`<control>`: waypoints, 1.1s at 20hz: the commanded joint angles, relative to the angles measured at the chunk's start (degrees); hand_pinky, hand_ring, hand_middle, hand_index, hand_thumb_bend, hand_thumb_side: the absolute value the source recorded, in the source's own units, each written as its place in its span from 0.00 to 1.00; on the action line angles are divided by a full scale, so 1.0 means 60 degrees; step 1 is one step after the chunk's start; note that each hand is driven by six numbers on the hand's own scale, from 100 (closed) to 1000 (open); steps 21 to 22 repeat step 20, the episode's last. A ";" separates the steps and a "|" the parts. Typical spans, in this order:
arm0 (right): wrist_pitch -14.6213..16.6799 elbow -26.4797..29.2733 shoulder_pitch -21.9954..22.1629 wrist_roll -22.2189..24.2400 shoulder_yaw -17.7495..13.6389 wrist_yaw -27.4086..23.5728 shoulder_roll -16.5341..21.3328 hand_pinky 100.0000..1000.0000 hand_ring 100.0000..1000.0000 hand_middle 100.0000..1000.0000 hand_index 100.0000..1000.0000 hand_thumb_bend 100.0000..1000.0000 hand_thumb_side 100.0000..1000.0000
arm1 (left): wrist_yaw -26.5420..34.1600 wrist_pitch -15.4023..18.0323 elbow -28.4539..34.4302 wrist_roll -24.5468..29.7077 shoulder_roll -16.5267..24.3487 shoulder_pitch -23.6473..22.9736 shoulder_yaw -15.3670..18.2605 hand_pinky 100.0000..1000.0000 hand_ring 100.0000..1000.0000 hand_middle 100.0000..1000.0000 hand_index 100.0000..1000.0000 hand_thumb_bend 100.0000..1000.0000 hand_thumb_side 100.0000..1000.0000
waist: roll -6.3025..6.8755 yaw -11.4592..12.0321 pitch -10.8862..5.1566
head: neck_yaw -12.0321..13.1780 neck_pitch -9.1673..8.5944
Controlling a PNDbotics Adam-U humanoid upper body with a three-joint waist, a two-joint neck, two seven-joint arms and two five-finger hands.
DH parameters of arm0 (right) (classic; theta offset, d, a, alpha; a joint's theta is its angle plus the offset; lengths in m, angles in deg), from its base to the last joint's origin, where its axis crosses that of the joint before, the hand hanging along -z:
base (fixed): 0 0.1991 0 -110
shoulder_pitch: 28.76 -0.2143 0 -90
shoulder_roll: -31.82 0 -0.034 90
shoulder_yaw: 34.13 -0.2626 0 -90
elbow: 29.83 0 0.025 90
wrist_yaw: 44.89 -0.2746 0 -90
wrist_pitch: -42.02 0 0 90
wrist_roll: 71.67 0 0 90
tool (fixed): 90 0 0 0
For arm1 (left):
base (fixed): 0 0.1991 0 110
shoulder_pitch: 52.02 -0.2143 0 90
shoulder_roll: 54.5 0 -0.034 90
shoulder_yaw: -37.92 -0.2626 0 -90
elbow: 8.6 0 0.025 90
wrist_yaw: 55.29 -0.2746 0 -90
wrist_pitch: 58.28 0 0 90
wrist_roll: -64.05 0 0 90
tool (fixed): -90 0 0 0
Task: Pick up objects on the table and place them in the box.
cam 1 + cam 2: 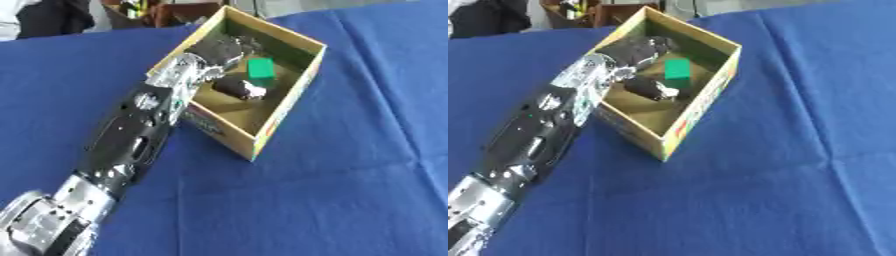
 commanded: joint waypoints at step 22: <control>-0.0204 0.0131 0.0526 -0.0584 -0.0518 0.0178 0.0119 0.77 0.76 0.49 0.67 0.00 0.73 | 0.4479 0.0277 0.7108 -0.4000 0.2054 -0.3270 0.1637 0.61 0.60 0.71 0.89 0.05 0.95 | -0.0501 0.1407 -0.0620 | -0.0838 0.0742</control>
